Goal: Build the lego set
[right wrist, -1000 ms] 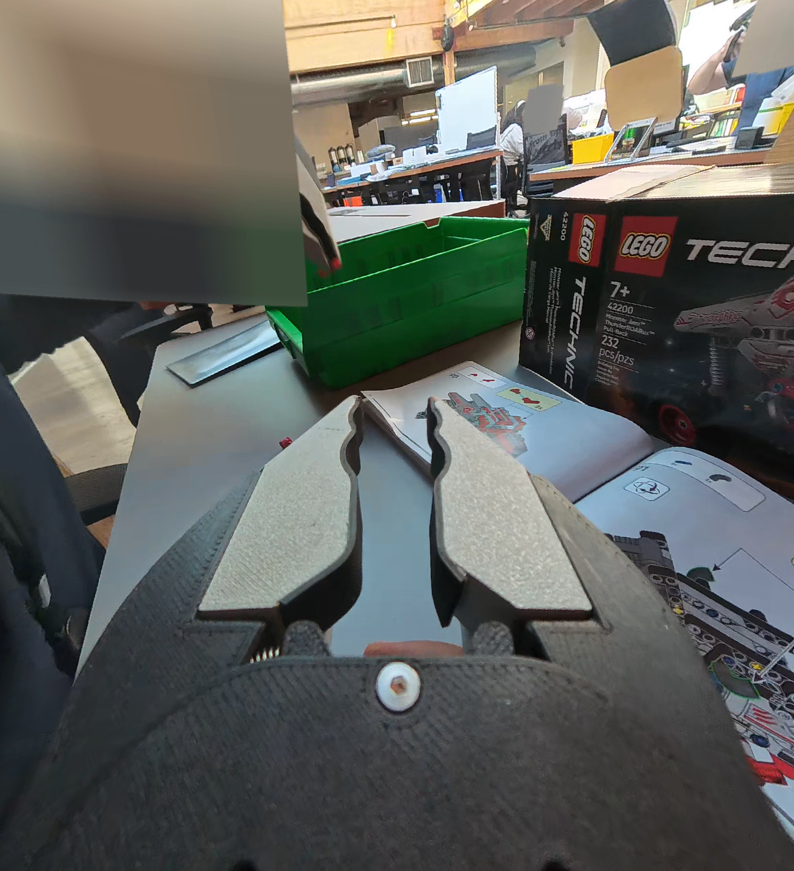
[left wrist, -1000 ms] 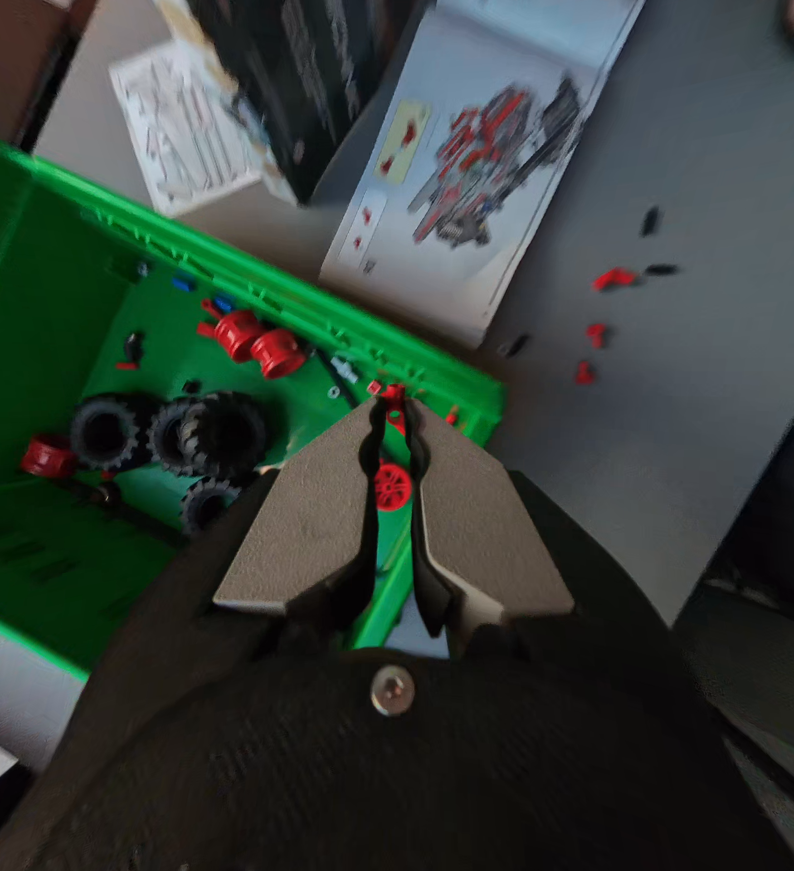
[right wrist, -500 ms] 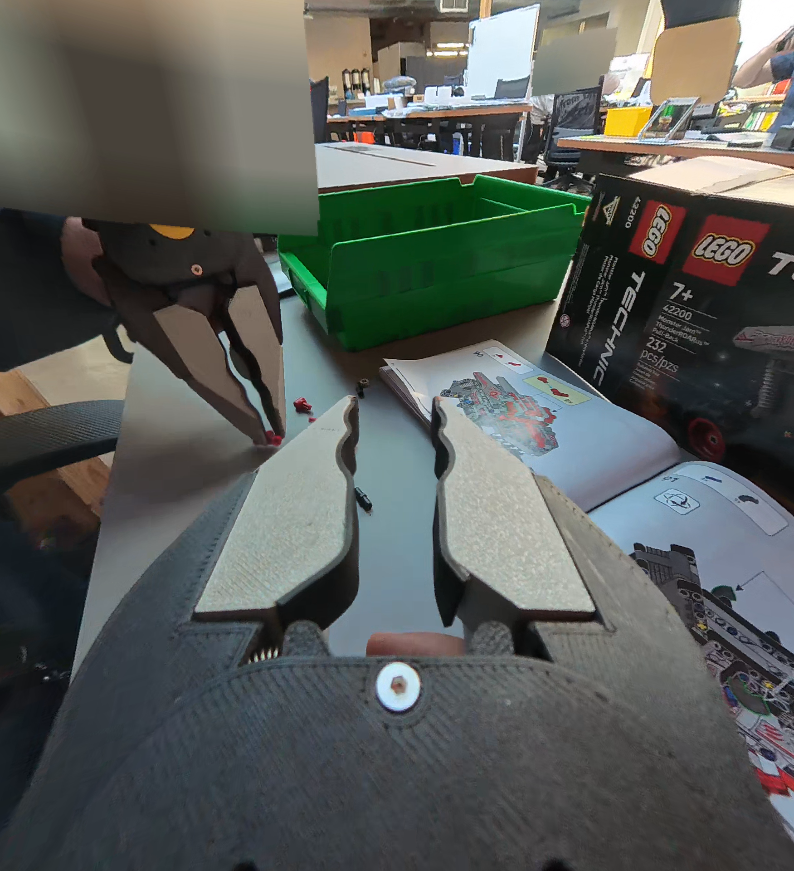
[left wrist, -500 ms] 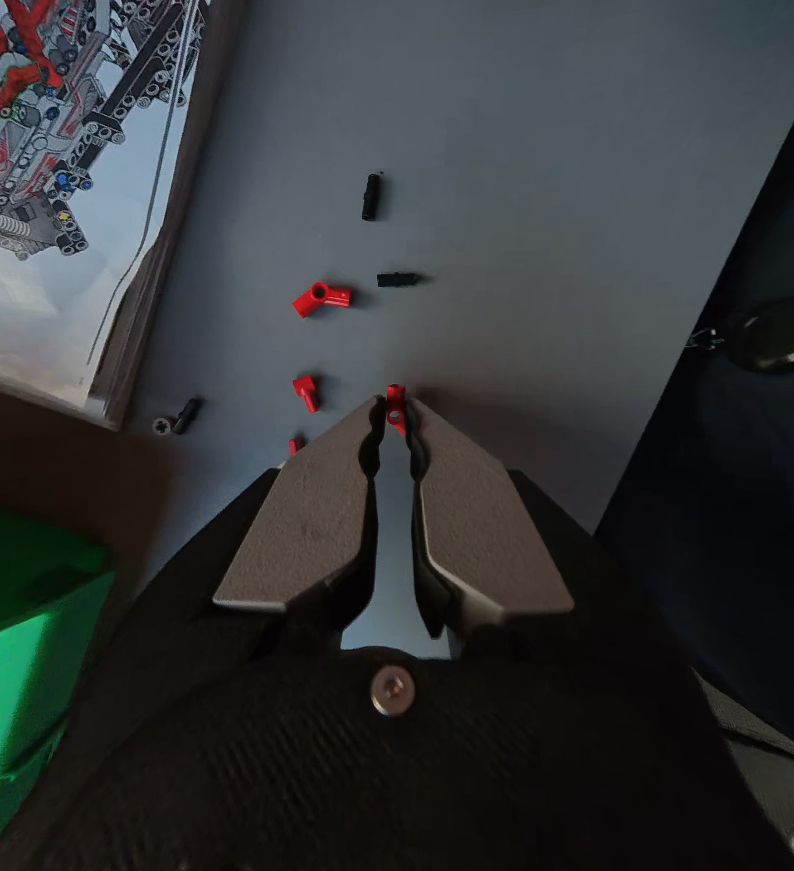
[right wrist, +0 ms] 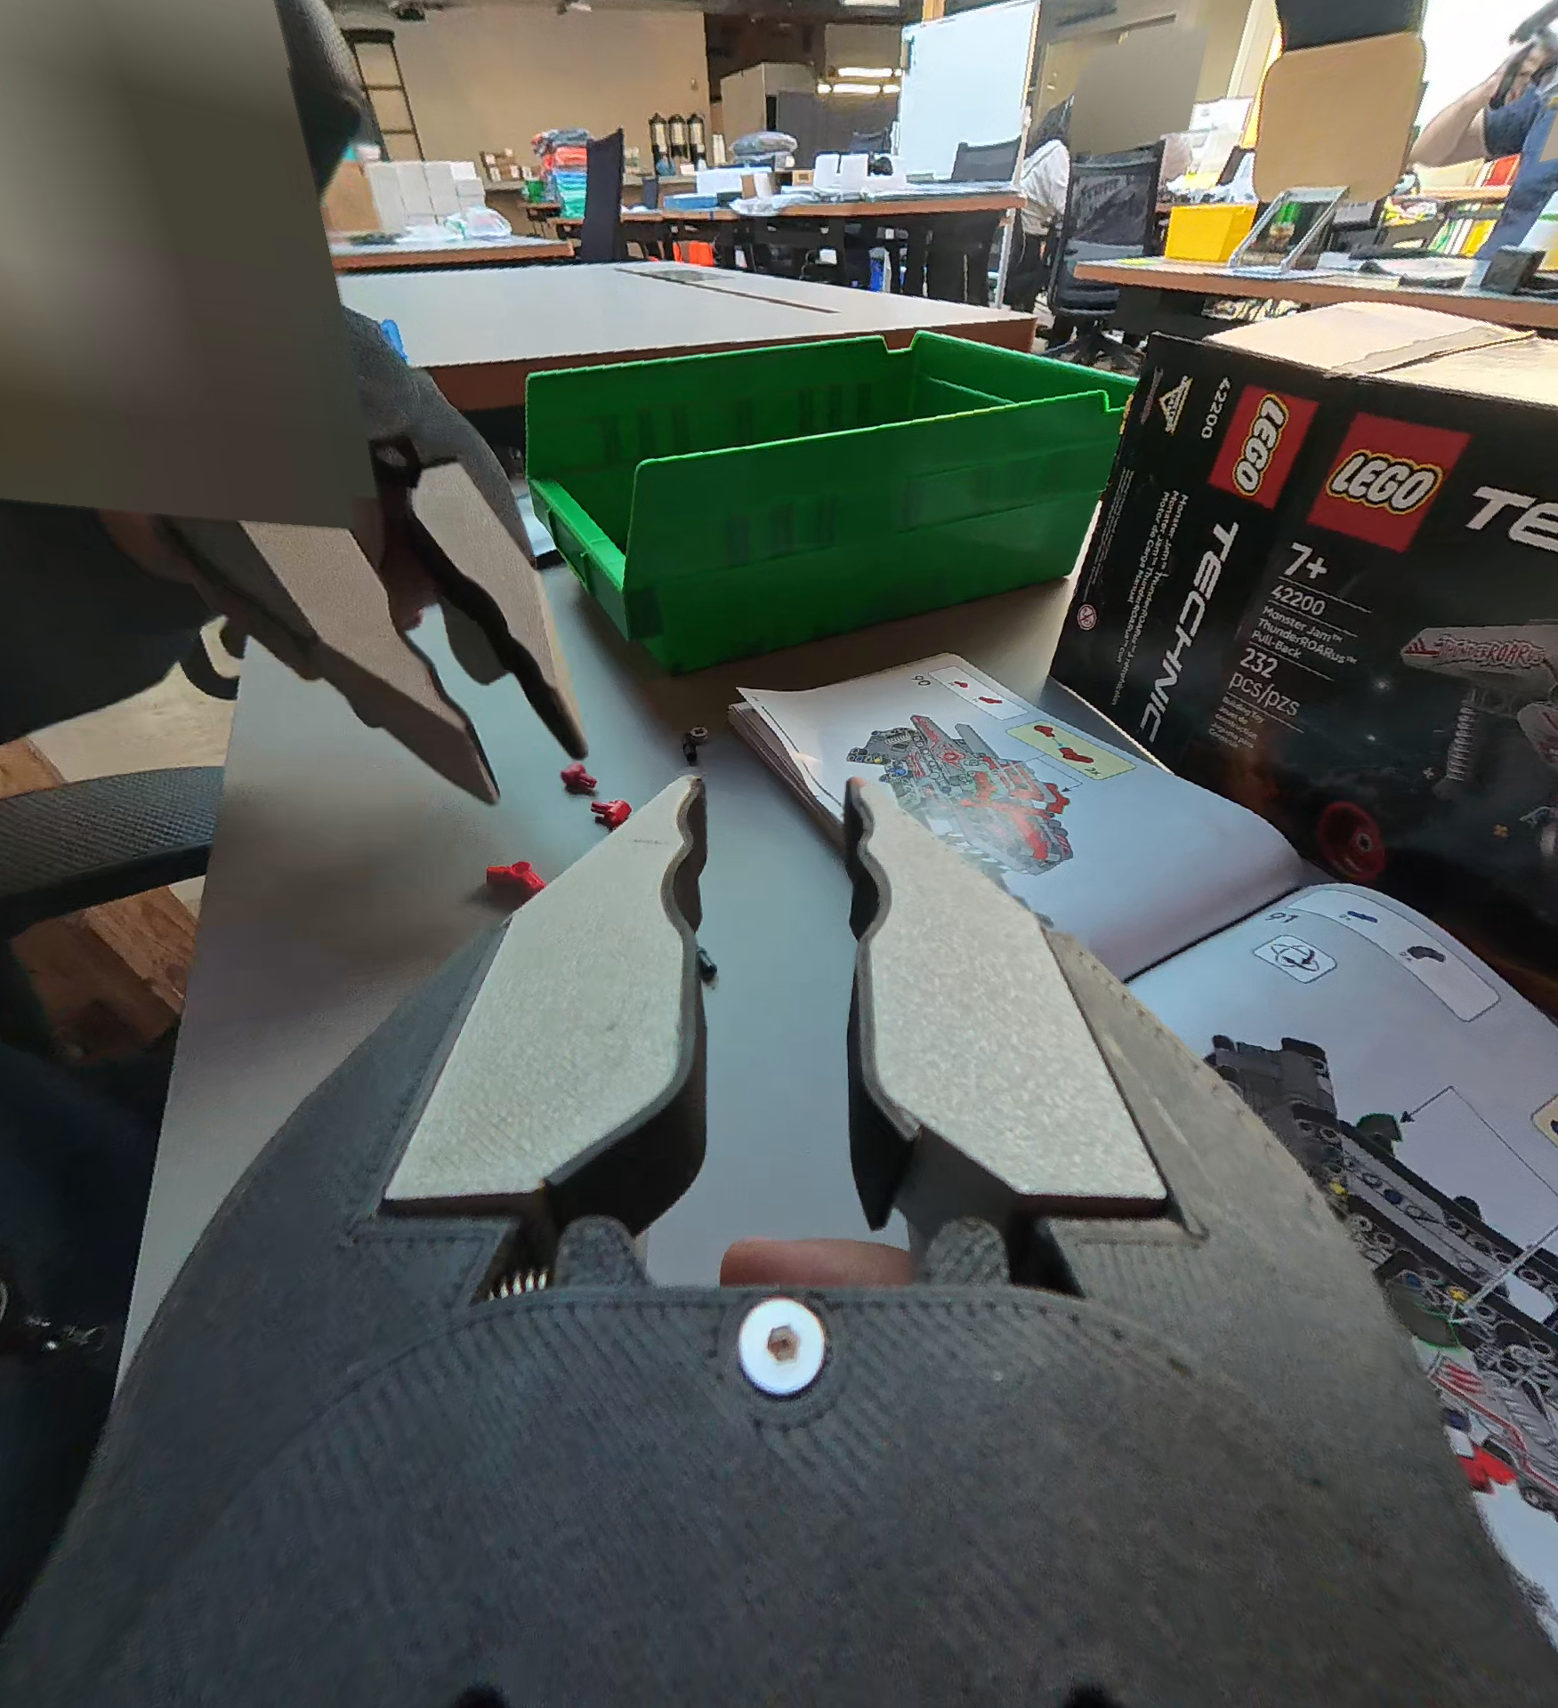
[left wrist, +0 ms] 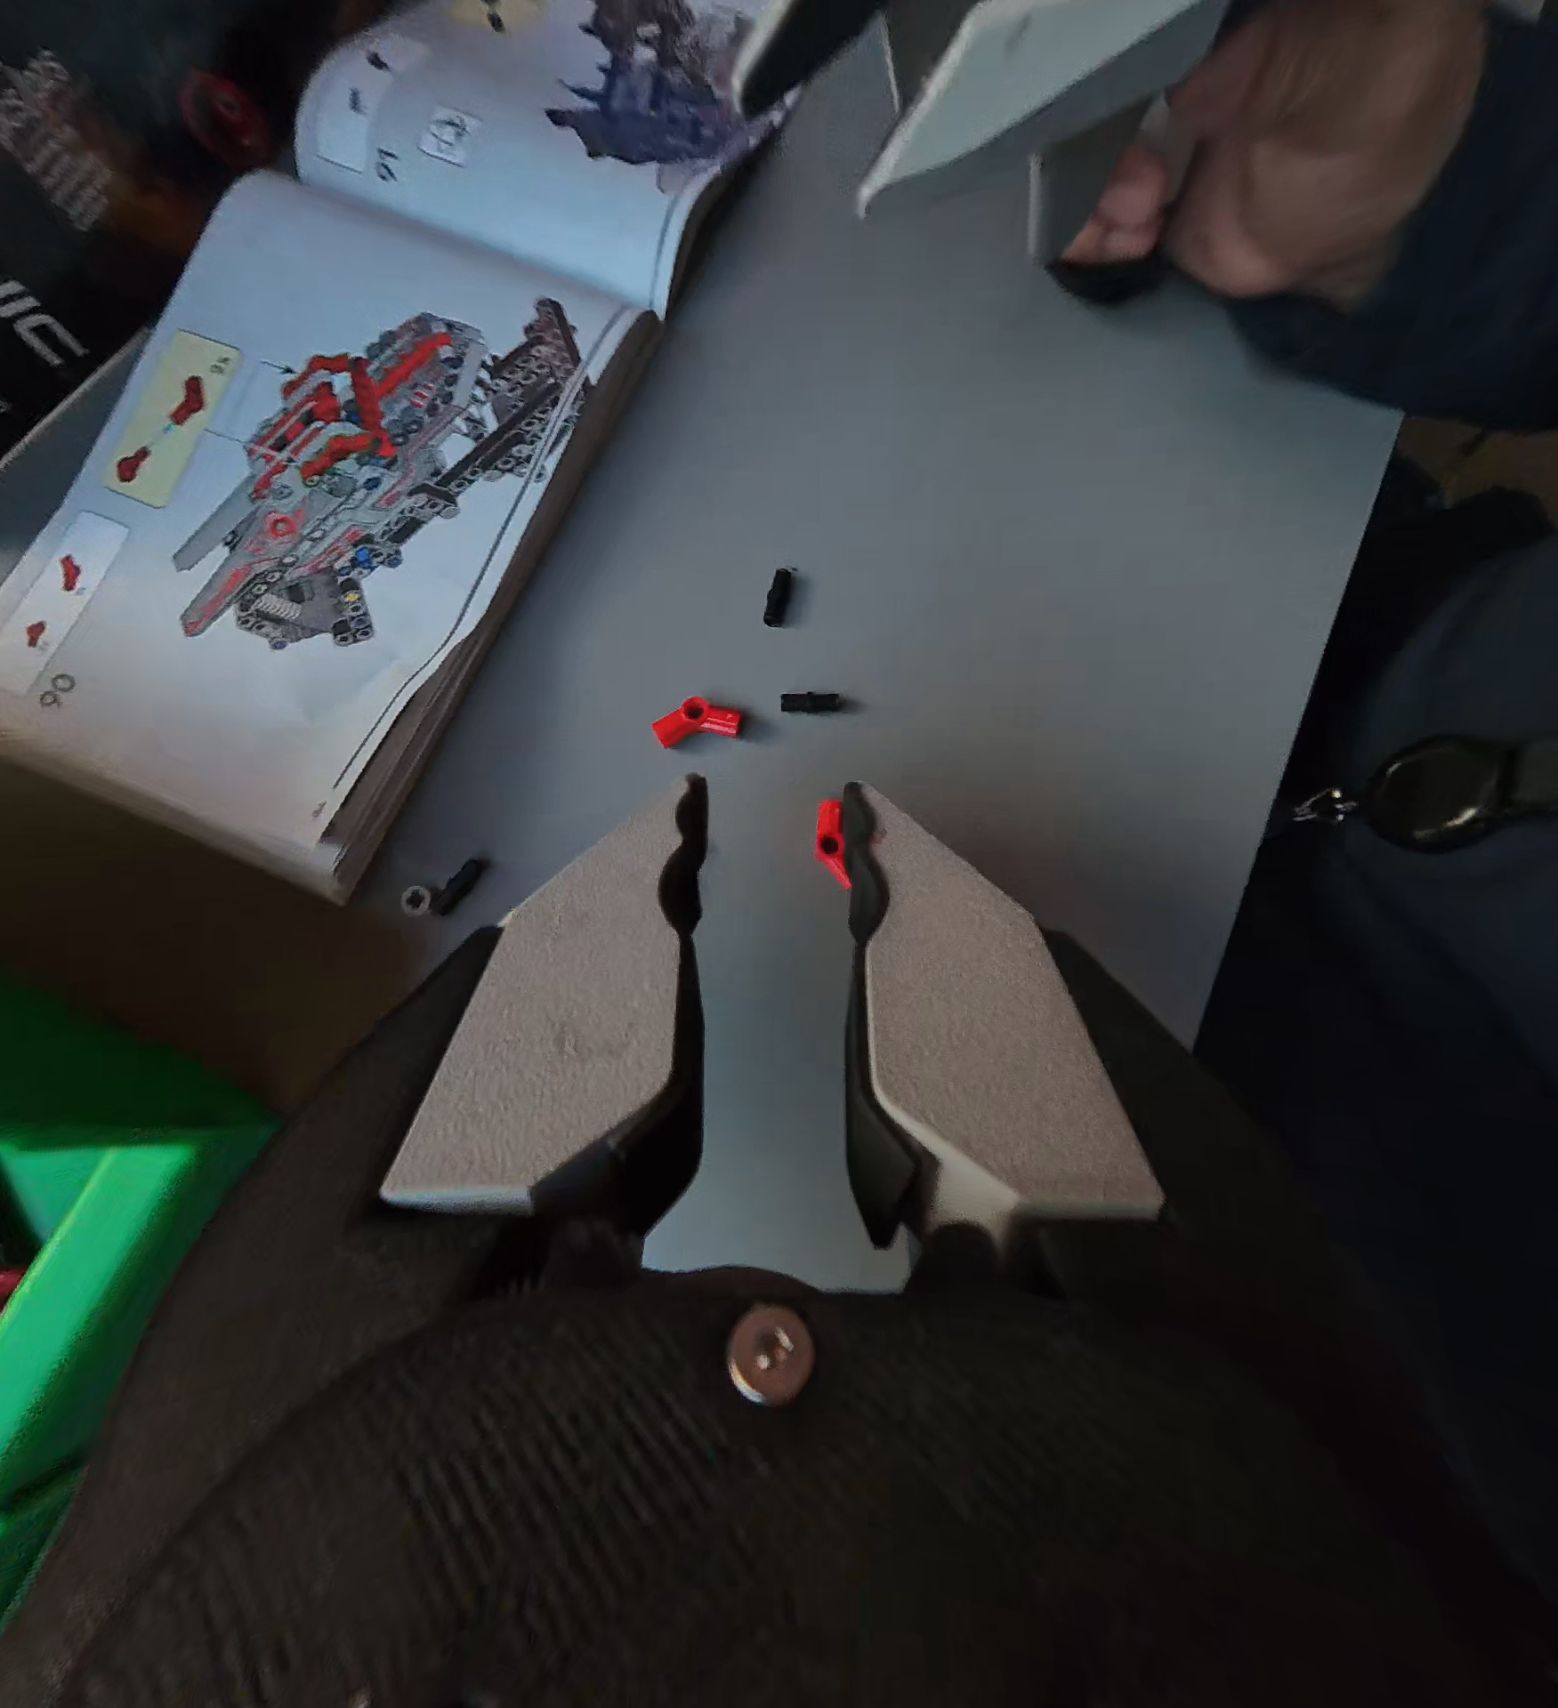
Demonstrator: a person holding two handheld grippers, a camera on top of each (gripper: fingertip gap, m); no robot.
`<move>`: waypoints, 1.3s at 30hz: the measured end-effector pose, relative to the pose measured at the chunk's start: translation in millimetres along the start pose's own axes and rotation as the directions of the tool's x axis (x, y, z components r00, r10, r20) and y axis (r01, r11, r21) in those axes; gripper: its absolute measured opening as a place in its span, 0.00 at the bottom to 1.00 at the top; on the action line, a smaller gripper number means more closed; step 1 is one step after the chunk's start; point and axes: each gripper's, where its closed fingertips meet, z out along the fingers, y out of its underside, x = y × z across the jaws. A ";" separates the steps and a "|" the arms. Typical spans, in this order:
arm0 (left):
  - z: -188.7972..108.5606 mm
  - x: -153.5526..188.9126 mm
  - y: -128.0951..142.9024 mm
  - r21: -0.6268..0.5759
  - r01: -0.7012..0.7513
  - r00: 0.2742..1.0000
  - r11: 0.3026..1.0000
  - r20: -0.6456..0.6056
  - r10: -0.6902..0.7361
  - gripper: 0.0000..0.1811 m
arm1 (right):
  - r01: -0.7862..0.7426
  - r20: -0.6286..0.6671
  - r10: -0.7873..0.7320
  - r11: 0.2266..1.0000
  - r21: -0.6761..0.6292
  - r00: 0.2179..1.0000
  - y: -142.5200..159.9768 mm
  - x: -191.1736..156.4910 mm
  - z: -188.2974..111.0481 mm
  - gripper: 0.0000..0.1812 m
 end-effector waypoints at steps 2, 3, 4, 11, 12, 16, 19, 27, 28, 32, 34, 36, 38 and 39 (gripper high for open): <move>-10.9 -4.9 1.8 0.073 0.036 0.999 0.997 -0.003 -0.036 0.15 | -0.003 0.014 0.003 1.000 -0.011 1.000 2.2 -2.2 2.0 0.15; -15.5 -9.2 2.5 0.113 0.042 0.999 0.993 0.015 -0.044 0.15 | 0.000 0.020 0.000 1.000 -0.016 1.000 3.2 -3.5 3.1 0.15; -19.5 -13.1 2.3 0.155 0.042 0.998 0.987 0.039 -0.048 0.15 | 0.002 0.026 -0.002 1.000 -0.023 1.000 4.6 -4.8 4.3 0.15; -20.1 -33.2 -2.1 0.349 -0.006 0.974 0.937 0.213 -0.073 0.15 | 0.012 0.053 -0.009 0.999 -0.050 0.999 8.8 -8.9 8.5 0.15; -20.8 -34.8 -4.1 0.356 -0.026 0.972 0.934 0.227 -0.060 0.14 | 0.008 0.053 -0.005 0.999 -0.050 0.999 8.8 -8.5 8.4 0.15; -33.8 -44.1 -14.4 0.446 -0.078 0.963 0.891 0.265 -0.049 0.12 | -0.008 0.055 0.010 0.999 -0.045 0.998 8.2 -7.1 8.0 0.15; -37.5 -44.2 -19.0 0.499 -0.040 0.980 0.866 0.190 -0.065 0.11 | -0.016 0.057 0.019 0.999 -0.043 0.998 7.9 -6.4 8.0 0.15; -43.2 -46.3 -26.4 0.556 -0.044 0.983 0.830 0.171 -0.063 0.08 | -0.011 0.065 0.015 0.998 -0.057 0.998 9.5 -6.9 10.9 0.14; -42.4 -45.4 -27.0 0.555 -0.048 0.984 0.830 0.168 -0.055 0.09 | -0.010 0.065 0.013 0.998 -0.056 0.998 9.4 -7.0 10.9 0.14; -41.4 -45.4 -28.4 0.557 -0.053 0.985 0.829 0.168 -0.050 0.09 | -0.012 0.068 0.016 0.998 -0.059 0.998 9.6 -6.6 11.9 0.14; -41.2 -45.7 -28.5 0.557 -0.052 0.984 0.829 0.168 -0.051 0.09 | -0.011 0.067 0.015 0.998 -0.064 0.998 10.1 -6.2 13.0 0.14; -41.1 -45.6 -28.6 0.556 -0.055 0.984 0.829 0.171 -0.049 0.08 | -0.008 0.069 0.014 0.997 -0.076 0.998 11.7 -6.6 14.2 0.14; -40.4 -45.8 -29.0 0.554 -0.059 0.983 0.830 0.177 -0.048 0.08 | -0.002 0.073 0.008 0.996 -0.085 0.997 13.0 -7.7 15.0 0.15; -39.6 -45.8 -29.1 0.551 -0.062 0.983 0.832 0.179 -0.046 0.08 | 0.003 0.074 0.003 0.996 -0.087 0.997 13.1 -8.3 15.0 0.15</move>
